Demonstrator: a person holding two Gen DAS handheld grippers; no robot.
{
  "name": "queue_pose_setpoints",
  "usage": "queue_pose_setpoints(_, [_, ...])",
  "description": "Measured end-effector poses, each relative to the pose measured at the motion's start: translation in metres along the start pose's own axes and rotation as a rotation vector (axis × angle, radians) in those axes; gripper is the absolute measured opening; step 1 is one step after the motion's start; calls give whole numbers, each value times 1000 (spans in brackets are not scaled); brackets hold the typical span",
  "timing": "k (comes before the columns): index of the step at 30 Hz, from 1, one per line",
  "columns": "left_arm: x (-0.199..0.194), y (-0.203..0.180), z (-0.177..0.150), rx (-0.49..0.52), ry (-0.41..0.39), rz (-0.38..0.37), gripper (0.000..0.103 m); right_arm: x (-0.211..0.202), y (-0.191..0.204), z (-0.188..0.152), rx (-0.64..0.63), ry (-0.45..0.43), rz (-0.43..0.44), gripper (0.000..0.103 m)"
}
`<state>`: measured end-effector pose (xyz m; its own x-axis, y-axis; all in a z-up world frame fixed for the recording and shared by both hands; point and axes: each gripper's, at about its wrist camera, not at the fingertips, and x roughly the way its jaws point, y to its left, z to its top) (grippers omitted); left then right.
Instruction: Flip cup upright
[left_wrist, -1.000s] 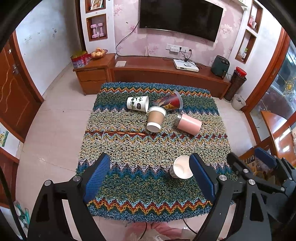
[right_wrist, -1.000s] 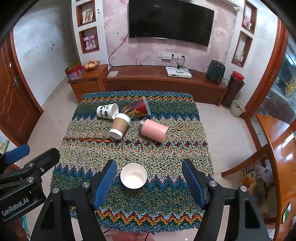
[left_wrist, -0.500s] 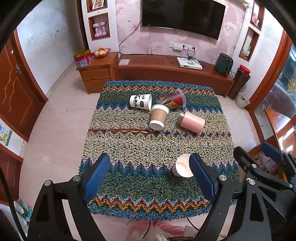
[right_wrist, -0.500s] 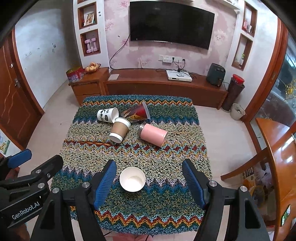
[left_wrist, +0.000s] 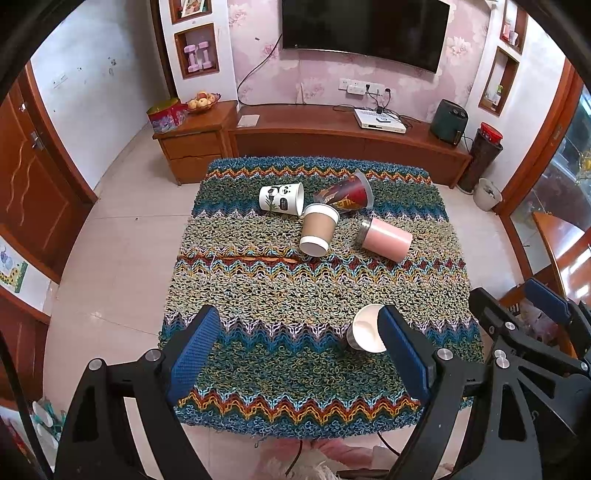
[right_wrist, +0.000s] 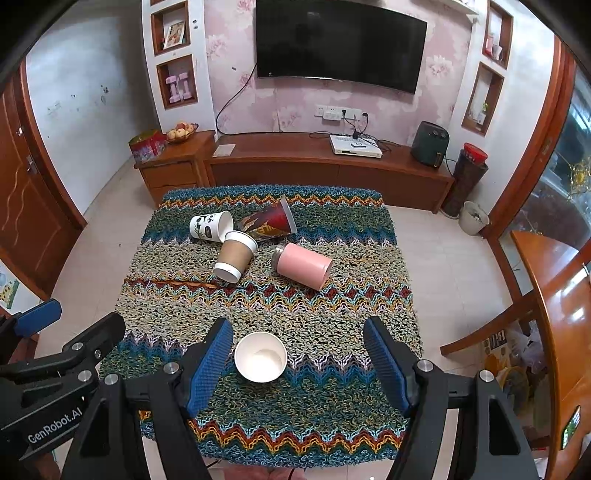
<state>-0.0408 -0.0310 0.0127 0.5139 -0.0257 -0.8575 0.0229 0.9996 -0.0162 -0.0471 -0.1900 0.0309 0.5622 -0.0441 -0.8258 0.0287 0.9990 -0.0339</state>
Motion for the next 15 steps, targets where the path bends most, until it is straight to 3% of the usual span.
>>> queue_pose_setpoints(15, [5, 2, -3, 6, 11, 8, 89, 3, 0, 0, 8, 5, -6, 74])
